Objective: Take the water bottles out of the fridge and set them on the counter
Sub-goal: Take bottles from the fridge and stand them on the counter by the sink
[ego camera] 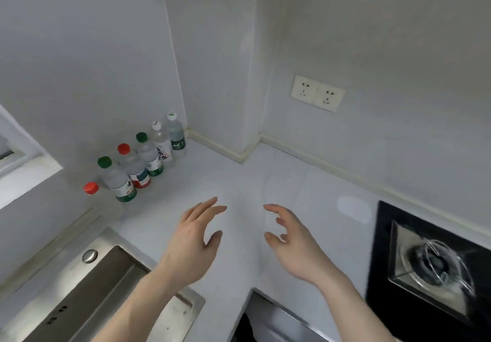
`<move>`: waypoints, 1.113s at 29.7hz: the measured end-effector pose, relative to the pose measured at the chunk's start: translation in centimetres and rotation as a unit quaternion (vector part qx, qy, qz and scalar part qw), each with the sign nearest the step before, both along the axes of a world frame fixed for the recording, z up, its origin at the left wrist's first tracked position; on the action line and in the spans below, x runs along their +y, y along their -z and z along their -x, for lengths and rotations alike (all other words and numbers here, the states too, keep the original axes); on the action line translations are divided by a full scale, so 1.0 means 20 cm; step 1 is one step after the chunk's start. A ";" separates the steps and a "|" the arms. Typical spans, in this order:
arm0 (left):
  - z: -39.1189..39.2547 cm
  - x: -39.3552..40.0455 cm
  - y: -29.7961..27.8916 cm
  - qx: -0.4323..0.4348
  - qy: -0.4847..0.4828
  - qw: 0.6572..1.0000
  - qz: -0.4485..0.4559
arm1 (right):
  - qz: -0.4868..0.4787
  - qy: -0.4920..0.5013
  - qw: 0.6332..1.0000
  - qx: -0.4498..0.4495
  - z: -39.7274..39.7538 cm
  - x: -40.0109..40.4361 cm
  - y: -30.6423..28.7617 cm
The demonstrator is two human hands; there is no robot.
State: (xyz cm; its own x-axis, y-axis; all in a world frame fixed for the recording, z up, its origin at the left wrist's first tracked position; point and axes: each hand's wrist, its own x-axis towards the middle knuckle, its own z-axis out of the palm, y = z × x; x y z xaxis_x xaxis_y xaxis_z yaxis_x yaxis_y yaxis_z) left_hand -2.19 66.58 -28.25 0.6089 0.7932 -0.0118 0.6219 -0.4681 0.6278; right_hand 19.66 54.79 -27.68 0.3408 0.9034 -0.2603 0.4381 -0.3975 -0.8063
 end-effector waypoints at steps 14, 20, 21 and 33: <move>-0.47 -0.59 -0.24 -0.073 0.284 0.956 -0.010 | -0.042 0.274 0.959 -0.055 0.03 -1.17 -0.25; -0.77 -1.04 -0.38 -0.088 0.404 0.910 -0.028 | -0.061 0.394 0.915 -0.065 0.05 -1.72 -0.34; -0.82 -1.12 -0.39 -0.090 0.421 0.902 -0.028 | -0.062 0.408 0.908 -0.069 0.06 -1.82 -0.35; -1.11 -2.34 -0.55 -0.118 0.601 0.790 -0.020 | -0.067 0.574 0.808 -0.116 0.26 -3.04 -0.44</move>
State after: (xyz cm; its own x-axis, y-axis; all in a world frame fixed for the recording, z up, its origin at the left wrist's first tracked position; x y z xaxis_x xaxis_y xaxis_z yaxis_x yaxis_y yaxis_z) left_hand 19.96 19.71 -17.19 0.9045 -0.3625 0.2248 -0.4187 -0.6538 0.6302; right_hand 14.50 -6.03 -18.85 0.9996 -0.0278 0.0041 -0.0123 -0.5650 -0.8250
